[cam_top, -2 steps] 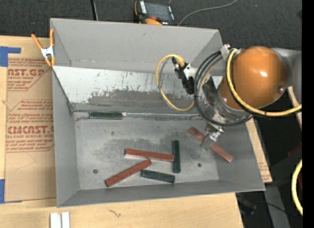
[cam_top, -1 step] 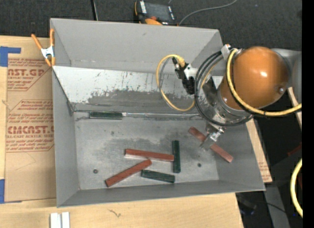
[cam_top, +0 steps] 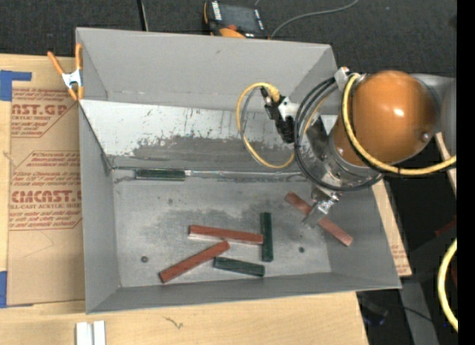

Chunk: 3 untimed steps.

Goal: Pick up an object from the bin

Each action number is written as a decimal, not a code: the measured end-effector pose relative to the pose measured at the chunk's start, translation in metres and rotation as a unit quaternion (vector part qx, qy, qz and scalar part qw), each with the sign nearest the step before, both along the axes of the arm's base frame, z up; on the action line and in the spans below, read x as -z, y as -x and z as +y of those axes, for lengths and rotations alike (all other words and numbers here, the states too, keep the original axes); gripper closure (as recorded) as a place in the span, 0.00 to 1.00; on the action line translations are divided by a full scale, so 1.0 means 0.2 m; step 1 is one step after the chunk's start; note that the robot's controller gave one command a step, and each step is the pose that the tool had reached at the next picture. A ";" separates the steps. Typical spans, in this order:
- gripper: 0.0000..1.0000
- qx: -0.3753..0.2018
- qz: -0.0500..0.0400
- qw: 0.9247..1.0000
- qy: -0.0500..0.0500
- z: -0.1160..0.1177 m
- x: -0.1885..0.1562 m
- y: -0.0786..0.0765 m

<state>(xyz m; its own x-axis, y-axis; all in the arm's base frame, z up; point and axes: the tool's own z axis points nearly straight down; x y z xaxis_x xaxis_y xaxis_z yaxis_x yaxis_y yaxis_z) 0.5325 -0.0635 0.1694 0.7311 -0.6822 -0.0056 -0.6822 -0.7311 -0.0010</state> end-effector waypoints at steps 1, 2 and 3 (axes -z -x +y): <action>1.00 0.000 0.000 1.000 0.000 0.00 0.00 0.00; 1.00 0.000 0.000 1.000 0.000 0.00 0.00 0.00; 1.00 0.000 0.000 1.000 0.000 0.00 0.00 0.00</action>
Offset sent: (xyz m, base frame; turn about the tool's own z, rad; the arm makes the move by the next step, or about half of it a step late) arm 0.0000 0.0000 0.0000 0.0000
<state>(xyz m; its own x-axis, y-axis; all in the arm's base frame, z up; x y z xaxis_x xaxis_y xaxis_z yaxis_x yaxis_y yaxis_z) 0.5325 -0.0635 0.1693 0.7311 -0.6822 -0.0057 -0.6822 -0.7312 -0.0008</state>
